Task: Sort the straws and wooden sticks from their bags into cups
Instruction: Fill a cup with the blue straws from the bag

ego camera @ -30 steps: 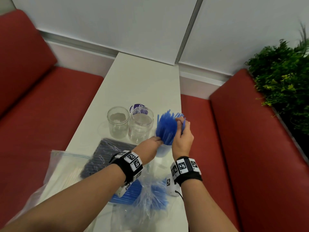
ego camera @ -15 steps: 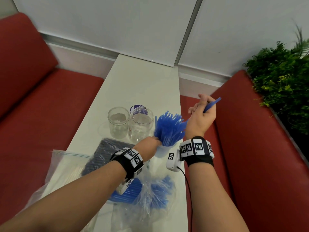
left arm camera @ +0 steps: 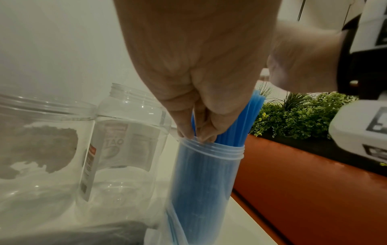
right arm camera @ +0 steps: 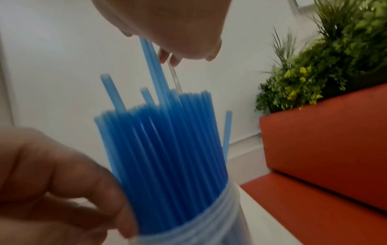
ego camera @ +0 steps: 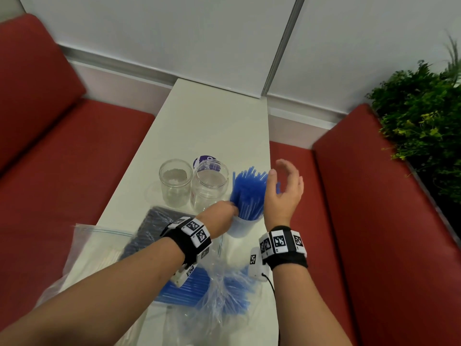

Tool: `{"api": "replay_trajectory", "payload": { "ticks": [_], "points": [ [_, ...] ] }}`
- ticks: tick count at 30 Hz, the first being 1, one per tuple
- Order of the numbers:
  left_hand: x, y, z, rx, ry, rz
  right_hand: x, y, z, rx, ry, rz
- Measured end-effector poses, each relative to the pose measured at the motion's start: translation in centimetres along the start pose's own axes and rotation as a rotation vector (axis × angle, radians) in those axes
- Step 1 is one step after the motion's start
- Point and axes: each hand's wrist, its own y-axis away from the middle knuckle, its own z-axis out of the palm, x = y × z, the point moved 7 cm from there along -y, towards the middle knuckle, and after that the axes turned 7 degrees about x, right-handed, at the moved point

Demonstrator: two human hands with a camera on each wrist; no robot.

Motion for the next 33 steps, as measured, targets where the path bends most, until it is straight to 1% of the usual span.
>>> {"api": "replay_trajectory", "payload": {
  "ticks": [2,3,4,5,7,8,9,10,12,13,16,17,18,19,20,22,23,24,25,26,27,28,29,30,31,32,33],
  "points": [
    [0.0,-0.1,-0.3,-0.005,-0.004,-0.002,-1.3,-0.7,-0.4,0.012,0.004,-0.115],
    [0.0,-0.1,-0.4,-0.007,-0.01,-0.001,-1.7,-0.7,-0.2,-0.02,0.038,-0.162],
    [0.1,-0.1,-0.5,-0.007,-0.018,0.004,-1.9,-0.4,0.4,-0.086,0.105,-0.192],
    [0.2,-0.2,-0.7,-0.009,-0.026,0.01,-1.5,0.2,1.3,-0.189,0.208,-0.197],
    [0.4,-0.1,-0.9,-0.026,-0.035,0.018,0.5,2.1,2.8,-0.432,0.469,-0.133],
    [0.4,-0.1,-1.1,-0.034,-0.033,0.023,1.4,2.6,3.1,-0.518,0.556,-0.082],
    [0.4,0.1,-1.2,-0.039,-0.023,0.028,1.9,2.7,3.3,-0.56,0.578,-0.039],
    [0.4,0.3,-1.3,-0.046,-0.008,0.034,1.9,2.5,3.3,-0.571,0.563,-0.012],
    [0.4,0.9,-1.7,-0.05,0.033,0.052,1.5,2.0,3.3,-0.567,0.567,-0.016],
    [0.2,1.3,-1.9,-0.043,0.054,0.054,1.2,2.1,3.4,-0.59,0.617,-0.028],
    [-1.0,2.5,-2.5,-0.034,0.079,0.006,1.3,3.8,3.4,-0.768,0.805,-0.016],
    [-1.7,3.0,-2.6,-0.037,0.071,-0.025,1.2,4.2,3.4,-0.804,0.819,0.003],
    [-2.4,3.6,-2.7,-0.038,0.068,-0.063,0.8,4.2,3.3,-0.796,0.787,0.023],
    [-3.3,4.2,-2.8,-0.036,0.072,-0.099,-0.1,3.9,3.1,-0.743,0.716,0.028],
    [-4.0,5.0,-2.9,-0.031,0.077,-0.129,-1.4,3.4,2.8,-0.643,0.617,-0.002],
    [-5.6,6.6,-3.1,-0.03,0.062,-0.179,-5.1,3.2,1.8,-0.41,0.351,-0.132],
    [-6.3,7.5,-2.9,-0.056,0.036,-0.209,-6.6,3.9,1.7,-0.364,0.208,-0.166],
    [-7.0,8.5,-2.5,-0.108,-0.001,-0.24,-7.7,5.1,2.0,-0.405,0.091,-0.146],
    [-7.7,9.5,-1.9,-0.182,-0.047,-0.271,-8.2,6.8,3.0,-0.536,0.022,-0.081],
    [-8.2,10.7,-1.2,-0.265,-0.099,-0.301,-8.2,9.3,4.3,-0.731,0.022,0.003],
    [-8.8,11.9,-0.4,-0.34,-0.153,-0.334,-7.6,12.2,5.6,-0.946,0.078,0.072],
    [-9.4,13.0,0.4,-0.388,-0.191,-0.37,-6.4,15.5,6.5,-1.153,0.178,0.117],
    [-10.0,14.1,1.1,-0.417,-0.215,-0.409,-5.0,18.6,7.0,-1.329,0.293,0.138],
    [-10.4,15.0,1.7,-0.431,-0.231,-0.438,-3.6,21.4,7.2,-1.46,0.414,0.137],
    [-10.7,15.7,2.3,-0.438,-0.225,-0.462,-2.3,23.9,7.1,-1.545,0.524,0.112],
    [-11.0,16.3,2.9,-0.438,-0.199,-0.484,-1.1,25.8,7.0,-1.589,0.617,0.065],
    [-11.2,16.9,3.4,-0.431,-0.162,-0.508,0.0,27.5,6.8,-1.6,0.701,0.004]
  ]
}}
